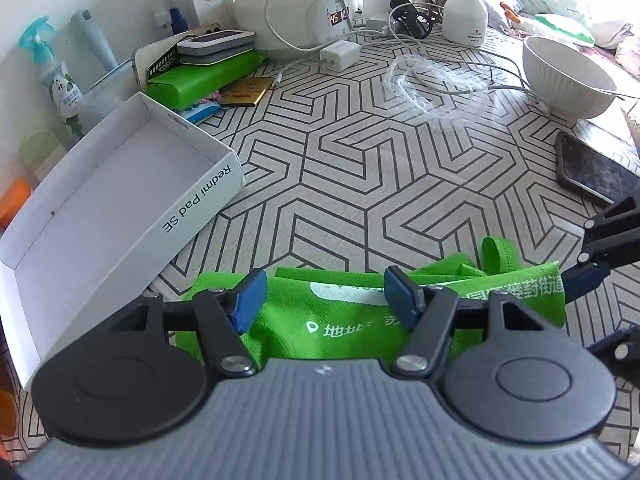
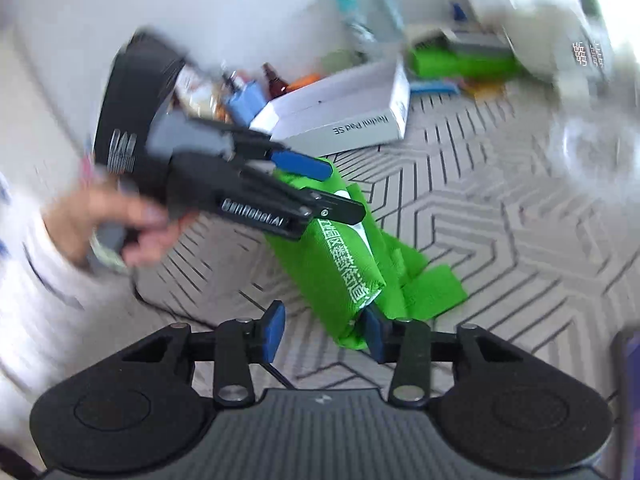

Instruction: Fold shopping bag

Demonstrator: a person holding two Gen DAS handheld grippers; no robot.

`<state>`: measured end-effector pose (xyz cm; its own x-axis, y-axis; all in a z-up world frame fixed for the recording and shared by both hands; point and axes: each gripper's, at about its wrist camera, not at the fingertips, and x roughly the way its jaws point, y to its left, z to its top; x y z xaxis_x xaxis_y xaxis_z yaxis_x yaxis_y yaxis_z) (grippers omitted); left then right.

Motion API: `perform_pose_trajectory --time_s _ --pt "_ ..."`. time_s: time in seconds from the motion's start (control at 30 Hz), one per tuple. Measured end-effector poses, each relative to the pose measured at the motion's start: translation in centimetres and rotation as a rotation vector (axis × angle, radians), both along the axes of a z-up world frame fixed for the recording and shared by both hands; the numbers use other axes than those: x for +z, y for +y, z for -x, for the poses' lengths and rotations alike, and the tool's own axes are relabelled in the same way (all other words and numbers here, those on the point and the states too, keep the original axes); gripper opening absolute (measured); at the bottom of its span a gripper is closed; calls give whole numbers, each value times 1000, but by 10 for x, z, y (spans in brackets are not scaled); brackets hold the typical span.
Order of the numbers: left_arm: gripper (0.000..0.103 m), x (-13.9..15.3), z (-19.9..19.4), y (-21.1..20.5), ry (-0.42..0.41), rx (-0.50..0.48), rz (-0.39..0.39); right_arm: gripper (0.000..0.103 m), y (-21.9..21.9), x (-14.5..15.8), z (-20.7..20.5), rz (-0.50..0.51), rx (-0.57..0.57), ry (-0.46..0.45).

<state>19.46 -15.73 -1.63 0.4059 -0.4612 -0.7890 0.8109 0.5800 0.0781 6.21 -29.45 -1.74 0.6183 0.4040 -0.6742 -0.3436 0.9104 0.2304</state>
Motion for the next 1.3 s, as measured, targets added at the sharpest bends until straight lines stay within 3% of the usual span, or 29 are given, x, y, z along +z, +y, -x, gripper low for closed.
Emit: perform_pose_trajectory --time_s 0.07,0.13,0.33,0.47,0.53,0.63,0.73,0.9,0.97,1.1,1.13,1.3 --pt "65 -1 0 -2 0 -4 -7 42 21 4 17 215 22 -103" --pt "65 -1 -2 -4 4 -7 -13 43 31 5 31 344 41 -169" --pt "65 -3 -13 -7 49 10 -9 43 58 -8 47 621 112 -296" --pt "65 -7 -11 -13 38 12 -33 48 85 -16 70 852 181 -486" --pt "65 -10 -18 -12 84 18 -19 48 94 -19 67 895 212 -514" --pt "66 -12 -24 -8 128 25 1 48 101 -27 48 872 291 -441" --pt "66 -14 -21 -6 119 42 0 49 103 -41 36 931 320 -441" --pt "60 0 -24 16 113 40 80 46 87 -35 20 806 331 -387" --pt "59 8 -27 26 112 38 124 45 71 -27 5 679 307 -296" --pt "59 41 6 53 -104 -44 212 45 41 -13 -23 454 272 -128" --pt "59 46 18 52 -172 -92 189 45 37 -13 -27 430 276 -109" --pt "60 21 82 28 -433 -334 -92 45 22 -8 -51 315 298 18"
